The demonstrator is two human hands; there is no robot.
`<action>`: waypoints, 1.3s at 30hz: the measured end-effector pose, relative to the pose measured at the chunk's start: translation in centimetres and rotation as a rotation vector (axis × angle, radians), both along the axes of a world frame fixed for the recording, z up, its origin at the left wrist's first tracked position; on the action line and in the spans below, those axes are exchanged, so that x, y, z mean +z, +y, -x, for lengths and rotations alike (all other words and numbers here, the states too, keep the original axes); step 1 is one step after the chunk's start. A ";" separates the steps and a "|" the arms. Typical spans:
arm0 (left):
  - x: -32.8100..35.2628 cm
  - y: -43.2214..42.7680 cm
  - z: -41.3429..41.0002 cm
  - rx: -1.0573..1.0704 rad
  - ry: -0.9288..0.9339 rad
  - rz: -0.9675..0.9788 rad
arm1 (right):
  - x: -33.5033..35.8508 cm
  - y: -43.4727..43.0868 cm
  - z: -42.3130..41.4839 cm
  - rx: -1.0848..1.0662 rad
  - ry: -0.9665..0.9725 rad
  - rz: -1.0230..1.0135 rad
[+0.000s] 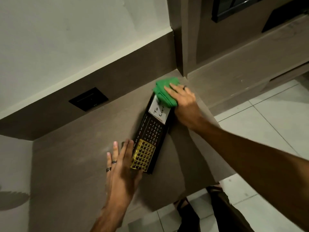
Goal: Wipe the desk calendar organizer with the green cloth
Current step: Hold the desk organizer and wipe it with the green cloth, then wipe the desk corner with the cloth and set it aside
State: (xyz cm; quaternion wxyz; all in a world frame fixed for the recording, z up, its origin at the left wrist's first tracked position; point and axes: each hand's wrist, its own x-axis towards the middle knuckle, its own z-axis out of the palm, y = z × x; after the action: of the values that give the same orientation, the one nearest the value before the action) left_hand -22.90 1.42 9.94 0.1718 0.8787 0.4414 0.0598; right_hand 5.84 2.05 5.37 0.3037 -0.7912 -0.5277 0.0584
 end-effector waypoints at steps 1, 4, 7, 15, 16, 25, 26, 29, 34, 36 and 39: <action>0.0 0.0 0.1 0.004 0.011 0.004 | -0.8 -0.6 0.9 -0.050 0.038 0.064; -0.3 0.2 0.1 0.007 0.000 0.024 | -2.9 -3.9 4.7 -0.061 0.024 0.110; -0.4 0.2 0.1 0.004 0.020 0.051 | -3.9 -7.4 9.8 0.111 -0.079 0.090; -0.1 -0.3 -0.3 0.042 0.074 0.094 | -2.4 -13.4 12.1 0.554 0.547 0.106; 0.0 -0.4 -0.3 0.046 0.098 0.086 | -1.8 -13.8 11.4 0.484 0.727 0.061; 0.1 -3.2 -7.0 -0.169 -0.145 -0.306 | 1.0 -14.4 0.2 -0.095 1.140 -0.218; -0.3 -3.4 -9.0 -0.202 -0.154 -0.282 | 1.1 -14.1 -1.2 -0.109 1.147 -0.266; -2.8 -3.7 -14.0 -0.332 -0.025 -0.225 | 0.2 -12.6 -5.4 -0.198 1.159 -0.346; -8.1 -1.9 -17.8 -0.460 0.276 -0.133 | -3.3 -10.2 -11.2 -0.237 1.019 -0.243; -9.7 -1.4 -18.3 -0.469 0.314 -0.091 | -4.8 -9.0 -12.8 -0.232 0.719 -0.130; -11.2 -1.5 -18.3 -0.468 0.305 -0.063 | -6.8 -7.1 -14.0 -0.232 0.141 0.074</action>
State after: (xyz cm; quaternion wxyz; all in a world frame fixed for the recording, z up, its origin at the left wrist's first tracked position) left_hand -4.63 -0.05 -1.24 0.0852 0.9605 0.2451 -0.1005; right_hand 19.83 -5.08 -1.45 0.3154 -0.8514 -0.4074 0.0980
